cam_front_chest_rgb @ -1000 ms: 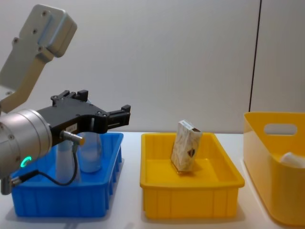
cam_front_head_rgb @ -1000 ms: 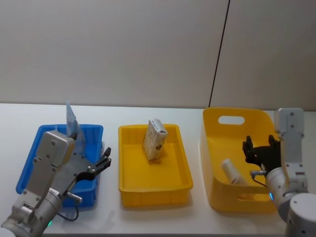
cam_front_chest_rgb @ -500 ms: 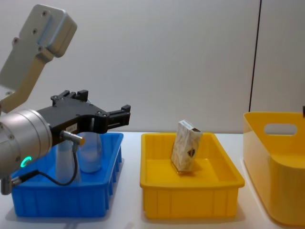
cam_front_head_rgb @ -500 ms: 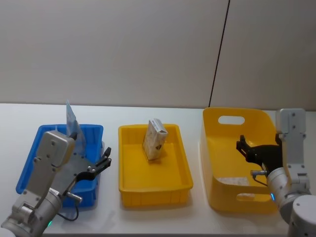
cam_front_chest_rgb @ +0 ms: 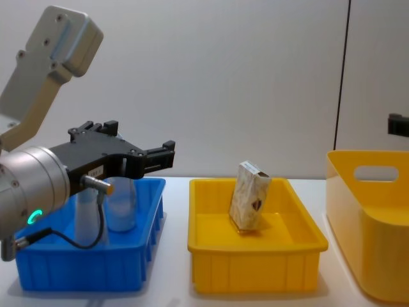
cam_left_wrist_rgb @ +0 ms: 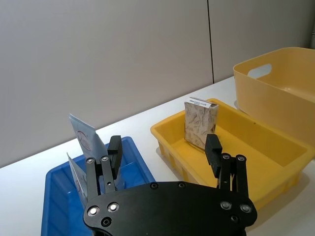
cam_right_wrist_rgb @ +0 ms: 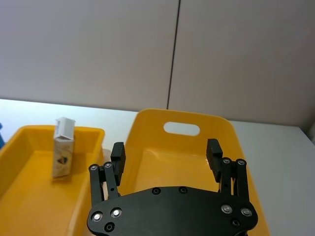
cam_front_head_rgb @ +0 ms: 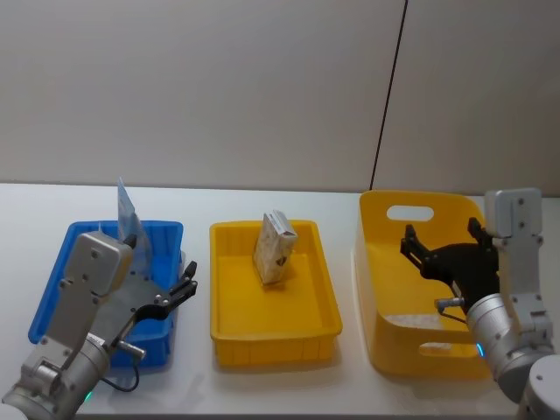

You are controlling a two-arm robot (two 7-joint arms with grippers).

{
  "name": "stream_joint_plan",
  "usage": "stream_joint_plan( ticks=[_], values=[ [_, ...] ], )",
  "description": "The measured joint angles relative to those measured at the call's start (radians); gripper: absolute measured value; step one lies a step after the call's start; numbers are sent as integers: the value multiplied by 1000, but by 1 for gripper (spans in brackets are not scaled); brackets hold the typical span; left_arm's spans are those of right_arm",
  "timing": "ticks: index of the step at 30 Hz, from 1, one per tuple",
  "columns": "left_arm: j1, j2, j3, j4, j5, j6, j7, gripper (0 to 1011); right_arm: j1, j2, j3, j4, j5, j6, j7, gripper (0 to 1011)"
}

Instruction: Bimanual collaborative sorting of washing and personal care products

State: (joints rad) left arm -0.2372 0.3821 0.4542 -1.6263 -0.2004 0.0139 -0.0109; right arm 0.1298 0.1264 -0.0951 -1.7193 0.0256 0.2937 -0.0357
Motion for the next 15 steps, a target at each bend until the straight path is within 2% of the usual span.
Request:
stream_joint_plan(
  ticks=[15],
  values=[
    [9, 0, -6, -10, 15, 13, 17, 1001, -20, 13, -13, -35, 9, -49, 55, 1005]
  ],
)
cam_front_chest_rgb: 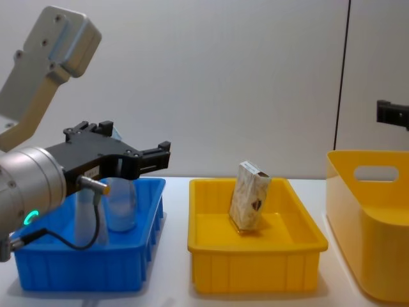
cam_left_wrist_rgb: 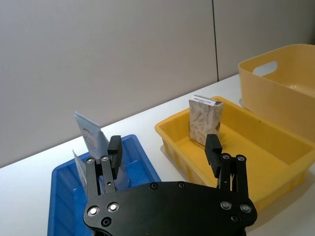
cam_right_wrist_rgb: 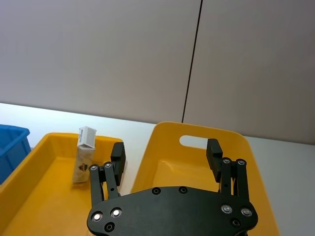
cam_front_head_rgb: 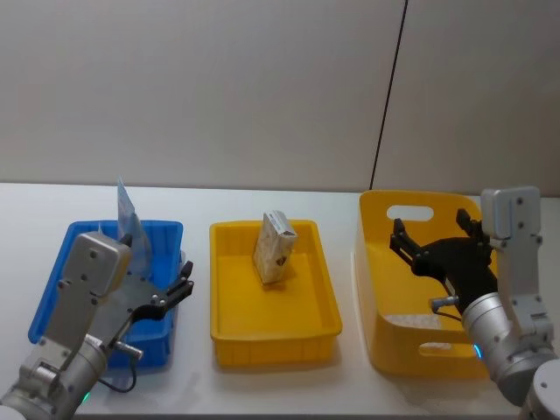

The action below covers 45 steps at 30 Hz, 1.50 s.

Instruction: Bimanual collaborative sorting of washing and personal care products

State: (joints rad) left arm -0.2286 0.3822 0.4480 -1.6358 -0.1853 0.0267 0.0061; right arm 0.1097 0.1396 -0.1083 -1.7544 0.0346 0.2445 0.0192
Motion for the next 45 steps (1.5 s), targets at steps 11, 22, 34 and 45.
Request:
stream_joint_plan(
  ticks=[11, 22, 34, 45],
  values=[
    [39, -10, -35, -40, 24, 64, 78, 1001, -5, 3, -3, -8, 1, -12, 13, 1005],
    [67, -36, -82, -41, 15, 127, 133, 1001, -7, 4, -4, -11, 3, -17, 19, 1005],
    [45, -69, -109, 29, -13, 142, 127, 1001, -8, 5, -5, -13, 3, -19, 21, 1005],
    [-13, -103, -113, 126, -23, 136, 98, 1001, -8, 5, -5, -13, 3, -20, 22, 1005]
  ],
)
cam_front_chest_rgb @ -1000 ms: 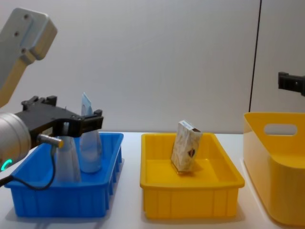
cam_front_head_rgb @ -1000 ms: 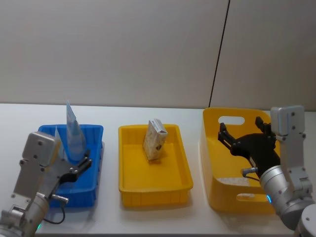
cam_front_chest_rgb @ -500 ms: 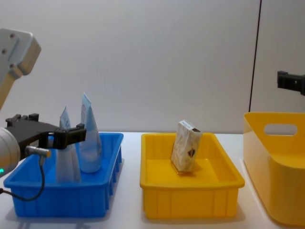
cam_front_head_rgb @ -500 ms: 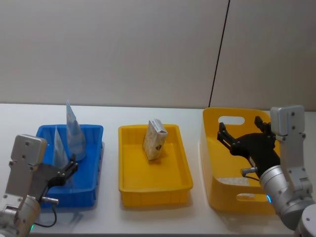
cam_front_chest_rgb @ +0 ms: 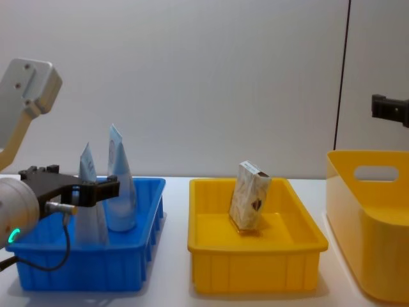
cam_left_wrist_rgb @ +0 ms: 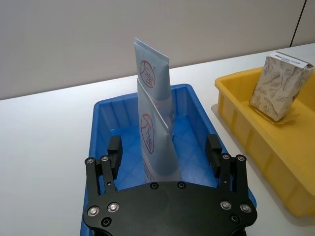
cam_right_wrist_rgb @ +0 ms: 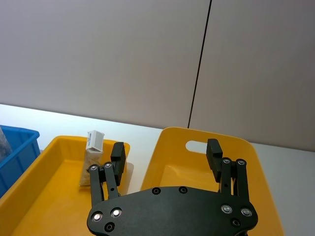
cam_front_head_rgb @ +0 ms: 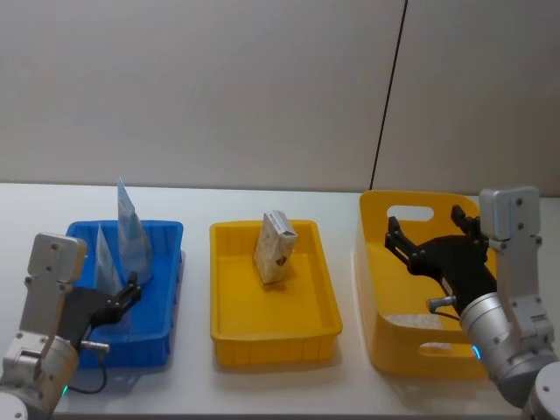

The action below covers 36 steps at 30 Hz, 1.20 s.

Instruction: Bimanual collaborative sorting of washing and personal care products

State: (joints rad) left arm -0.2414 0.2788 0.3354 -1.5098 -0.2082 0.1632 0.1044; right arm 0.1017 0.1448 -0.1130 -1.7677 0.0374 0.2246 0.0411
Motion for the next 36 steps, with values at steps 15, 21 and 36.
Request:
stream_joint_plan(
  ticks=[15, 21, 36],
  values=[
    [-88, -38, 13, 134, 24, -16, -23, 1001, 0, 0, 0, 0, 0, 0, 0, 1005],
    [-121, -51, 21, 187, 42, -22, -27, 1001, 0, 0, 0, 0, 0, 0, 0, 1005],
    [-167, -74, 28, 267, 68, -31, -35, 708, 0, 0, 0, 0, 0, 0, 0, 1005]
  ],
)
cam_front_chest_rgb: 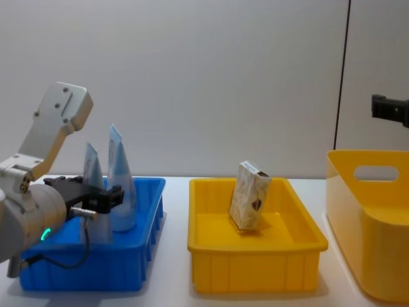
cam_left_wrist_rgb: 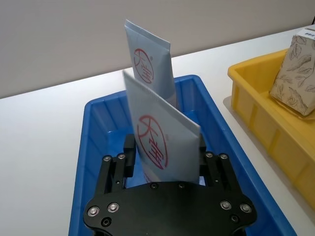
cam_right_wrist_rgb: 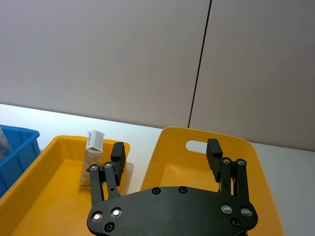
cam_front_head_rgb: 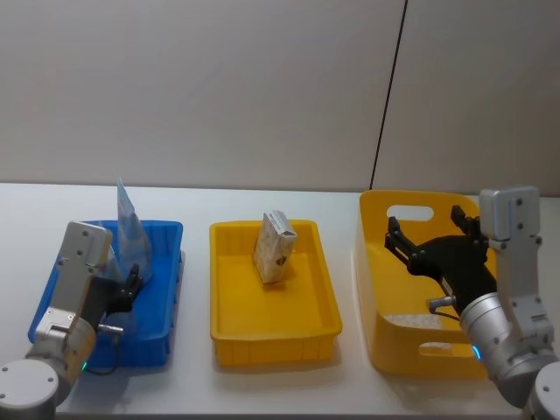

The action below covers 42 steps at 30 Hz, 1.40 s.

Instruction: Bimanual collaborative sorting of washing and personal care products

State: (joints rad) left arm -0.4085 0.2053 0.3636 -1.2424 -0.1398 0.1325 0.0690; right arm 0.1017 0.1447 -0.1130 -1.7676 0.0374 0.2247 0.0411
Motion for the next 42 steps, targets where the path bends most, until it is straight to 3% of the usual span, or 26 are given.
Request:
stream_joint_plan(
  ticks=[12, 28, 42],
  values=[
    [-11, -16, -3, 16, 15, 8, 4, 339, 0, 0, 0, 0, 0, 0, 0, 1005],
    [-4, -20, -11, -6, 36, 14, 8, 246, 0, 0, 0, 0, 0, 0, 0, 1005],
    [9, 19, -16, -95, 49, -59, -46, 242, 0, 0, 0, 0, 0, 0, 0, 1005]
  ],
)
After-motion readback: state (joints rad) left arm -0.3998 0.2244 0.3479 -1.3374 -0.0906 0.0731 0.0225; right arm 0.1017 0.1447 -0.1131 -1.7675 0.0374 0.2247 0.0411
